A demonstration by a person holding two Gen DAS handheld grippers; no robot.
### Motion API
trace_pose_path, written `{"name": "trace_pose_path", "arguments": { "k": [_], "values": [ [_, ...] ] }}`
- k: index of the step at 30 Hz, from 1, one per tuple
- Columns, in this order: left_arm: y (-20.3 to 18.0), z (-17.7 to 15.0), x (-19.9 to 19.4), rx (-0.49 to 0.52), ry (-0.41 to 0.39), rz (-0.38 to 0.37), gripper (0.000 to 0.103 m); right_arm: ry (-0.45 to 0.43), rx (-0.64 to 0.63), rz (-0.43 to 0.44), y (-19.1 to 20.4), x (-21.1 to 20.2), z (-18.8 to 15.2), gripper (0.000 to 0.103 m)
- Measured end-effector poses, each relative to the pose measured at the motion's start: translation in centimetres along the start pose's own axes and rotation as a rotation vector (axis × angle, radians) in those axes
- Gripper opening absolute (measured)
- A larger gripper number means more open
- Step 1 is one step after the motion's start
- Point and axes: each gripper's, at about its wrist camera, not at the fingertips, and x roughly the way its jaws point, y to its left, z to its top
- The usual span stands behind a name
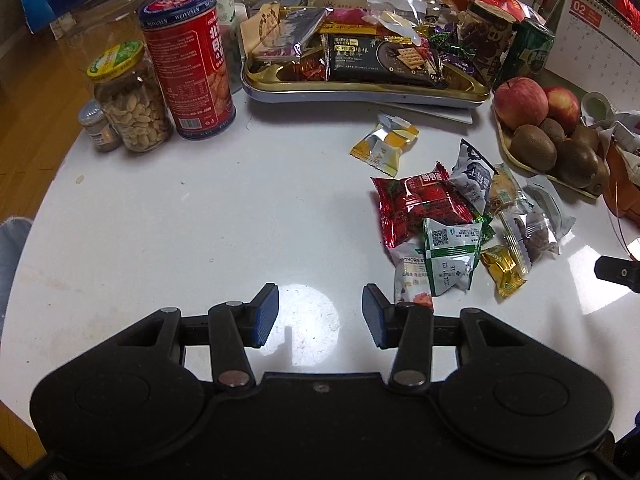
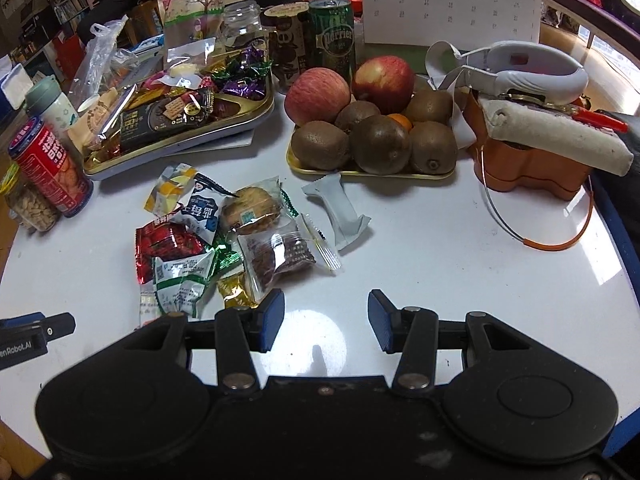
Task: Organize snacks
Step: 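Grasp the white-and-red snack packet with the left gripper while the right grasps a brown cookie packet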
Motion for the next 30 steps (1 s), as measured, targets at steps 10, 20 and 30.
{"name": "trace_pose_path", "arguments": {
  "k": [10, 20, 30],
  "values": [
    [-1.3, 1.8, 4.2, 0.012, 0.074, -0.032, 0.053, 0.024, -0.071, -0.088, 1.2, 5.7, 3.3, 0.049],
    [-1.4, 2.6, 6.1, -0.001, 0.116, -0.029, 0.053, 0.107, 0.011, -0.096, 0.2, 8.5, 5.7, 0.048],
    [-1.8, 2.7, 6.0, 0.028, 0.115, -0.023, 0.054, 0.137, -0.024, 0.056, 1.6, 7.8, 6.2, 0.052]
  ]
}}
